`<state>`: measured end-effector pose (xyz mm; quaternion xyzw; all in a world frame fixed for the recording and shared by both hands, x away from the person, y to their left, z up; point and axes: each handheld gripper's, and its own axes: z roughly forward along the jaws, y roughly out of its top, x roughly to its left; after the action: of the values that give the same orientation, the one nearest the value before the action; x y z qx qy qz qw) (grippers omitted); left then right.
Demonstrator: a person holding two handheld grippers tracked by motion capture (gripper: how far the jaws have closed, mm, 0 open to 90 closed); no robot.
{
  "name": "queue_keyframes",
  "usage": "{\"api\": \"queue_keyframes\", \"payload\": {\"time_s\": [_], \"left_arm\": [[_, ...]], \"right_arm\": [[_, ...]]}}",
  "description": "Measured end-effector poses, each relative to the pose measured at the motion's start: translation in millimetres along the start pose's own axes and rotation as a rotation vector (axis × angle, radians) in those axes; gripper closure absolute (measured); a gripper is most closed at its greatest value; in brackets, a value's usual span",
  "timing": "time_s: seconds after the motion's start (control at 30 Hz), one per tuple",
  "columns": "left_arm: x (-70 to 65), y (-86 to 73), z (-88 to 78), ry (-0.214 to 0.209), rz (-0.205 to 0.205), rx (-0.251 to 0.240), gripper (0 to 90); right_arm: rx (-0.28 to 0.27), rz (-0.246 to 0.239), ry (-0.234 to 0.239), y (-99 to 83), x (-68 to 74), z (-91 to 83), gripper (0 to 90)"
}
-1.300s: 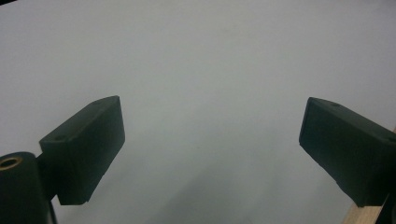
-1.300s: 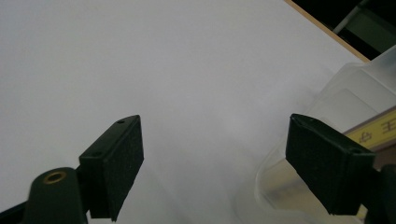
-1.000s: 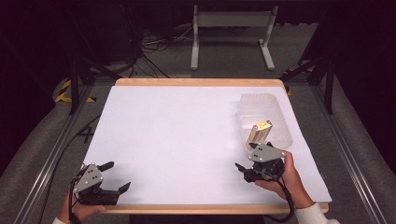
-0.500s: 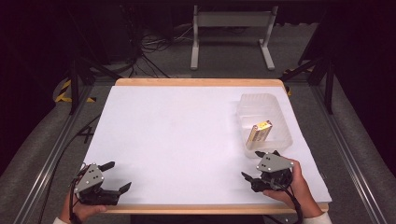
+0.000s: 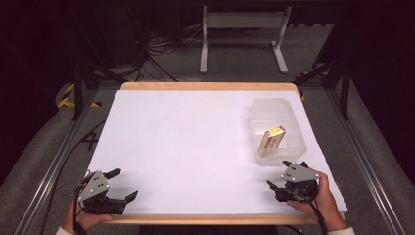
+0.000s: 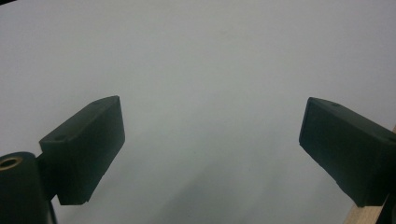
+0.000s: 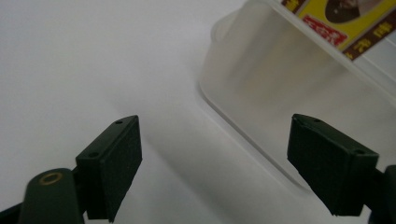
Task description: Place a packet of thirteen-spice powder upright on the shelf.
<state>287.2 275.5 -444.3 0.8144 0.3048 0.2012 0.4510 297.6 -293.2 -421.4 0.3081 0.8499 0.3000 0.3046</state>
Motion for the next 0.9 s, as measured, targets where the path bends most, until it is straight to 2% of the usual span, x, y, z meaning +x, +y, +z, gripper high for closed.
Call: {"api": "queue_keyframes", "payload": {"time_s": [0.13,0.17,0.33,0.6,0.63,0.77,0.9], "left_arm": [[-0.1,1.5,-0.9,-0.008,-0.002,-0.012,7.5],[0.3,1.6,-0.7,-0.006,-0.002,-0.012,7.4],[0.9,2.5,0.2,-0.007,-0.003,-0.014,7.4],[2.7,7.0,5.6,-0.02,0.003,-0.021,7.4],[3.3,7.9,6.8,-0.02,0.007,-0.022,7.4],[3.9,9.3,10.4,-0.024,0.01,-0.015,7.4],[5.5,10.4,11.4,-0.025,0.012,-0.015,7.3]], "right_arm": [[0.004,0.026,-0.026,-8.2,-5.0,-1.8,17.8],[0.006,0.051,-0.039,-14.1,-8.7,-2.8,17.6],[0.018,0.094,-0.065,-26.7,-16.3,-5.5,17.0],[0.02,0.224,-0.13,-51.2,-34.0,-13.2,15.9],[0.014,0.26,-0.144,-56.6,-38.6,-16.3,15.8],[0.002,0.325,-0.177,-66.4,-46.1,-21.6,15.7],[-0.002,0.353,-0.188,-70.3,-48.7,-23.0,15.4]]}}
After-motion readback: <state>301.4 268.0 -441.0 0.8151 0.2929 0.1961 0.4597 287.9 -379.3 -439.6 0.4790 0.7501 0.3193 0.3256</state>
